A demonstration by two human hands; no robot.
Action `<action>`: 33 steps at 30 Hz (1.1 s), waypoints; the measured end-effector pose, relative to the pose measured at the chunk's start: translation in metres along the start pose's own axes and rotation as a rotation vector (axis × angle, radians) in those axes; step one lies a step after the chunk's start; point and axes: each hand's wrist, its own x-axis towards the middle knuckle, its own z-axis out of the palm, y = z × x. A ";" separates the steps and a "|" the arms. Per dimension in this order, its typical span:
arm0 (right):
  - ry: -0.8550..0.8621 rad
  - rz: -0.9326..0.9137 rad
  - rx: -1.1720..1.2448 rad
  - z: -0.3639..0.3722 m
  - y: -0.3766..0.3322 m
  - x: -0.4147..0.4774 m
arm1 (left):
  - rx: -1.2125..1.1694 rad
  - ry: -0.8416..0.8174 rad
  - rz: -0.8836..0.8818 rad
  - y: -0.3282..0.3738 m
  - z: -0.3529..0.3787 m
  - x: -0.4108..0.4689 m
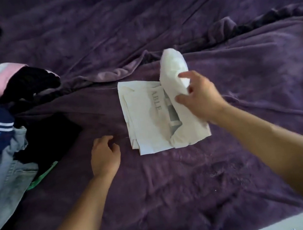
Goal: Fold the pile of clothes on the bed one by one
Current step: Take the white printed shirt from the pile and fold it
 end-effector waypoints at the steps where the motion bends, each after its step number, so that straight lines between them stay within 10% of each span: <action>1: -0.040 -0.031 -0.023 0.021 -0.017 -0.001 | -0.002 0.007 -0.017 -0.006 -0.006 0.000; 7: -0.415 -0.070 -0.019 0.123 -0.036 -0.019 | -0.028 0.071 -0.100 -0.033 -0.024 0.007; 13: 0.015 -0.038 -0.284 0.086 0.046 -0.014 | -0.160 0.091 -0.035 0.009 -0.009 0.032; 25: -0.002 0.168 0.016 0.145 0.089 -0.016 | -0.283 0.012 0.083 0.067 0.050 0.086; 33: 0.013 0.141 -0.055 0.044 0.129 -0.064 | -0.390 -0.064 0.145 0.121 0.066 0.008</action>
